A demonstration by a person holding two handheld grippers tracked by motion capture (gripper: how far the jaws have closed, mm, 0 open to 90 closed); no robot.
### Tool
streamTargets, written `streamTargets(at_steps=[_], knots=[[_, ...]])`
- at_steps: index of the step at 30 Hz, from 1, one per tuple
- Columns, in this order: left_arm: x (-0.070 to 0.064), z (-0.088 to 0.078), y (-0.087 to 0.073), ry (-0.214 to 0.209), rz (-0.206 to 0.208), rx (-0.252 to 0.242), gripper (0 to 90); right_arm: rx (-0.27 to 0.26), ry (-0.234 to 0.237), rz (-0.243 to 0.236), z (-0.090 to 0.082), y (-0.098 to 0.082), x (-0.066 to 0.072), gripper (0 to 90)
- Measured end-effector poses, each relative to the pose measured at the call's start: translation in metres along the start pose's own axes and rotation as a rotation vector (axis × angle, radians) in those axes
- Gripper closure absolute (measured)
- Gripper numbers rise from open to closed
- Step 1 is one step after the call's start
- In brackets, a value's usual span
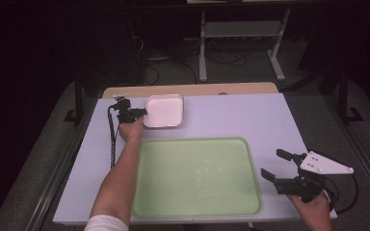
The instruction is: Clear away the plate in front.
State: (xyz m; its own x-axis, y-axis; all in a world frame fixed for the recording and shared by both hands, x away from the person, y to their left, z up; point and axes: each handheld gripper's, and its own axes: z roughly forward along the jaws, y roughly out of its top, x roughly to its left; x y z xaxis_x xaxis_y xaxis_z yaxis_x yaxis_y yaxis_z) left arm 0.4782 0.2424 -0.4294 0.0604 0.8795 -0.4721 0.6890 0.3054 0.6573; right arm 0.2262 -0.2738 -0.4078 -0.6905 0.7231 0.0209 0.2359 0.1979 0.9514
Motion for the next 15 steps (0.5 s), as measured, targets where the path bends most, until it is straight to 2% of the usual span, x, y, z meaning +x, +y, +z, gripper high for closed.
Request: streamTargets(at_steps=[15], knots=[[-0.016, -0.027, -0.004, -0.059, -0.001, -0.044, 88.7, -0.002, 0.003, 0.001, 0.000, 0.000, -0.001, 13.7]])
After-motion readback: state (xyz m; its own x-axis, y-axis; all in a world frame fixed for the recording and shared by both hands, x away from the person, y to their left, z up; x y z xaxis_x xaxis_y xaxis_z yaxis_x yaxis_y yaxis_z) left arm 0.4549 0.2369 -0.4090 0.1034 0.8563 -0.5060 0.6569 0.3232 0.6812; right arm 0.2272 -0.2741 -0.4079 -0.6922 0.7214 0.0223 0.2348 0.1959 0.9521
